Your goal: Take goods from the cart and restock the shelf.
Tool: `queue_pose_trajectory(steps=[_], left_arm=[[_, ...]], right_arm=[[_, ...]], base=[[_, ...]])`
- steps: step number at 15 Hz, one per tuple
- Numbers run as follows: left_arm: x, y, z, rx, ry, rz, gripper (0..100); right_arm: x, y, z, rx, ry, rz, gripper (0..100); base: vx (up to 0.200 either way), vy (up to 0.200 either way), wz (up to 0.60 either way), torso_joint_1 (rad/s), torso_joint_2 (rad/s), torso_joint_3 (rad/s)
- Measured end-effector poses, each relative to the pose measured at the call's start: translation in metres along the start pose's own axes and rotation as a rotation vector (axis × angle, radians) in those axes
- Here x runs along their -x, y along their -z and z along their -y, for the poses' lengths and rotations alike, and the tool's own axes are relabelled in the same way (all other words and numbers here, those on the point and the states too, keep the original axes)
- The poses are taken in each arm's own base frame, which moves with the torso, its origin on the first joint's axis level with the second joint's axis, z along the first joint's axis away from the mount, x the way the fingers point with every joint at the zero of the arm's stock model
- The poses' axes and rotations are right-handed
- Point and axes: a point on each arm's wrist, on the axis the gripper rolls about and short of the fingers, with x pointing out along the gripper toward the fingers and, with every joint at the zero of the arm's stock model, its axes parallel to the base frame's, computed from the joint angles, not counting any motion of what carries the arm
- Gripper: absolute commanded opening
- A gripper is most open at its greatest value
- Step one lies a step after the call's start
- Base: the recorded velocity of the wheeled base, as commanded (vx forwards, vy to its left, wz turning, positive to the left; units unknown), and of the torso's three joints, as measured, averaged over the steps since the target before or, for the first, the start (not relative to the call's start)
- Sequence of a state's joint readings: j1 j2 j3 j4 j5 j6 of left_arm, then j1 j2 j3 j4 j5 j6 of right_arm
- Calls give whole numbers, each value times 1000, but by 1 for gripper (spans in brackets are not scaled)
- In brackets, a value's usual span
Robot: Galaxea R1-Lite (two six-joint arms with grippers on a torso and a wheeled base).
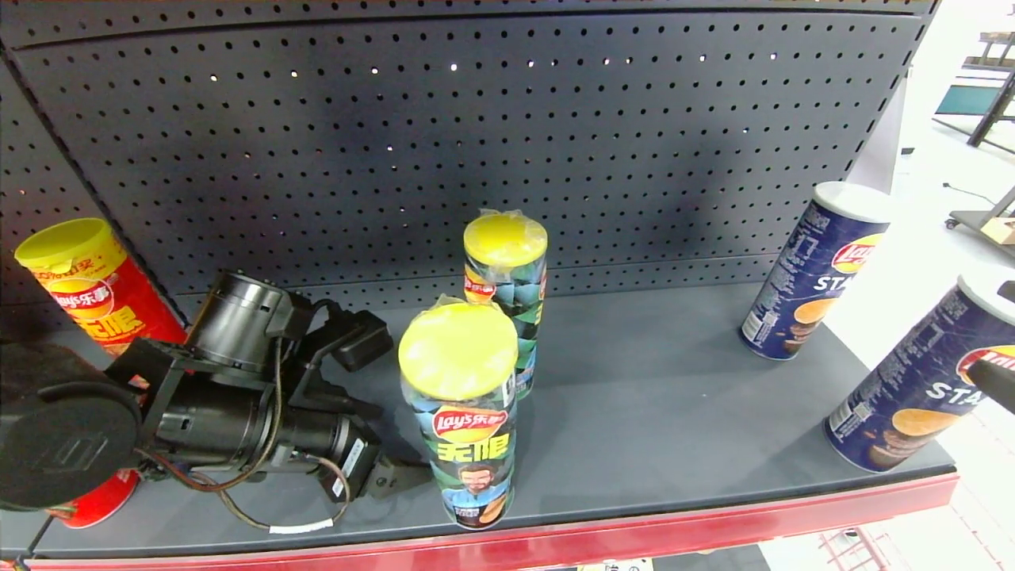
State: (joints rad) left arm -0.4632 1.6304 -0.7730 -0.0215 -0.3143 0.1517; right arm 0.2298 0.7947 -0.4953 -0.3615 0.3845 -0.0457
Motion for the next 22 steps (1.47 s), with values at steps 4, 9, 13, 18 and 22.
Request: queue_pose_trajectory(steps=[4,9,13,18,22], left_arm=[[-3,-4,0,-6,3,5,100],[-7,-9,3,-19,10,6,100],[-10,-12,4,-24,13,6,100],[-12,-13,5,-27,18,3,100],[-9,-12,5,-20,8,8,100]], right_arm=[[0,0,0,0,0,0,100],[0,0,0,1,3,1,100],[1,0,0,1,6,2,100],[1,0,0,1,6,2,100],[1,3,0,-2,6,-6,100]], base=[[0,0,0,0,0,0],[0,0,0,0,0,0],[0,0,0,0,0,0],[0,0,0,0,0,0],[0,0,0,0,0,0]])
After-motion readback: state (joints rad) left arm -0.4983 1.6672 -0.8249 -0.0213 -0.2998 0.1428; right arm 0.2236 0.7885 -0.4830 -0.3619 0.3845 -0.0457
